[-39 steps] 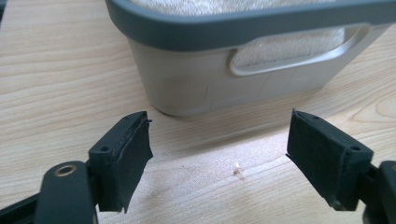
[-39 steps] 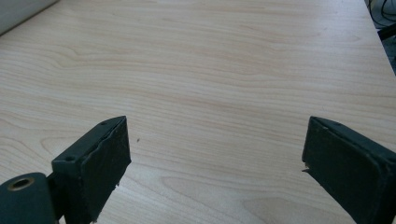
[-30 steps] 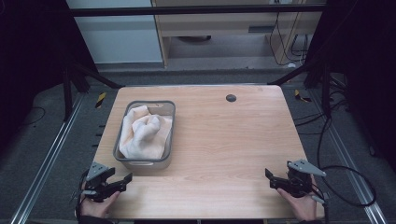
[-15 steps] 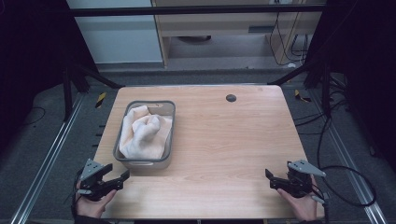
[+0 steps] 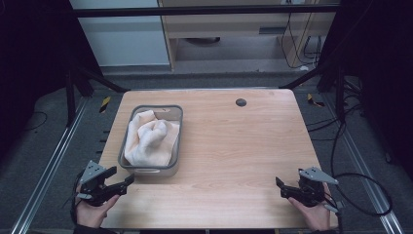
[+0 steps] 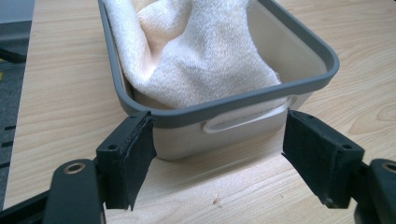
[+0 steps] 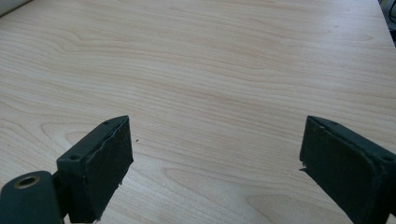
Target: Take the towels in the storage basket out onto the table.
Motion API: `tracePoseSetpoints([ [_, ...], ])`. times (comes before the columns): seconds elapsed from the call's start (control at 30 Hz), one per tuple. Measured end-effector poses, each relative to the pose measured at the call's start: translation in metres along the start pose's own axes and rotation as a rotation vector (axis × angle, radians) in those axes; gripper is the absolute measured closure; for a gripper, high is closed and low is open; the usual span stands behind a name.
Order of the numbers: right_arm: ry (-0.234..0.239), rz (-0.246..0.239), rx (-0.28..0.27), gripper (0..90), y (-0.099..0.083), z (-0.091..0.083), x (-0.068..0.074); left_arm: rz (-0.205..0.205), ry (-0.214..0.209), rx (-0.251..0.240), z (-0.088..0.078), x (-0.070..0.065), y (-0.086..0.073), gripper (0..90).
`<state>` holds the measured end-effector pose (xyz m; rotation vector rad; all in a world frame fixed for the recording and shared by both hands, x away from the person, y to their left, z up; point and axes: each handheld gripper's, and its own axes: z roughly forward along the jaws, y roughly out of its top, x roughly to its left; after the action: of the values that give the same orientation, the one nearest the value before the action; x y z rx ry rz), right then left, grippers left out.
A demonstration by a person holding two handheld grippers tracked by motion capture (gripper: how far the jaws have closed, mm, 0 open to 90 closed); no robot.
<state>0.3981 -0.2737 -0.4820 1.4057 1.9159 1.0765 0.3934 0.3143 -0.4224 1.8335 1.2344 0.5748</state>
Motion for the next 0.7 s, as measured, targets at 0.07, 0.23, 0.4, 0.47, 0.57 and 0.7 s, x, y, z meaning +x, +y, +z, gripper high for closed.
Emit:
tracePoseSetpoints([
  [0.07, -0.005, -0.012, 0.001, 9.4, 0.0, 0.001, 0.0, -0.001, -0.006, 0.003, -0.001, 0.0, 0.004, 24.2],
  [0.23, -0.001, -0.008, 0.005, 9.4, 0.0, 0.001, 0.001, 0.017, -0.008, 0.014, -0.001, 0.0, 0.014, 23.9],
  [0.4, -0.005, -0.02, 0.004, 9.4, 0.0, 0.001, 0.001, 0.043, -0.015, 0.025, -0.001, -0.003, 0.03, 23.6],
  [0.47, -0.007, -0.021, 0.004, 9.5, -0.001, 0.001, 0.001, 0.048, -0.016, 0.022, -0.001, -0.003, 0.036, 23.4],
  [0.57, -0.008, -0.019, 0.003, 9.5, -0.001, 0.001, 0.001, 0.059, -0.014, 0.034, 0.0, -0.004, 0.044, 23.3],
  [0.7, -0.007, -0.018, 0.007, 9.5, -0.001, 0.001, 0.001, 0.077, -0.013, 0.057, 0.002, -0.005, 0.054, 23.3],
])
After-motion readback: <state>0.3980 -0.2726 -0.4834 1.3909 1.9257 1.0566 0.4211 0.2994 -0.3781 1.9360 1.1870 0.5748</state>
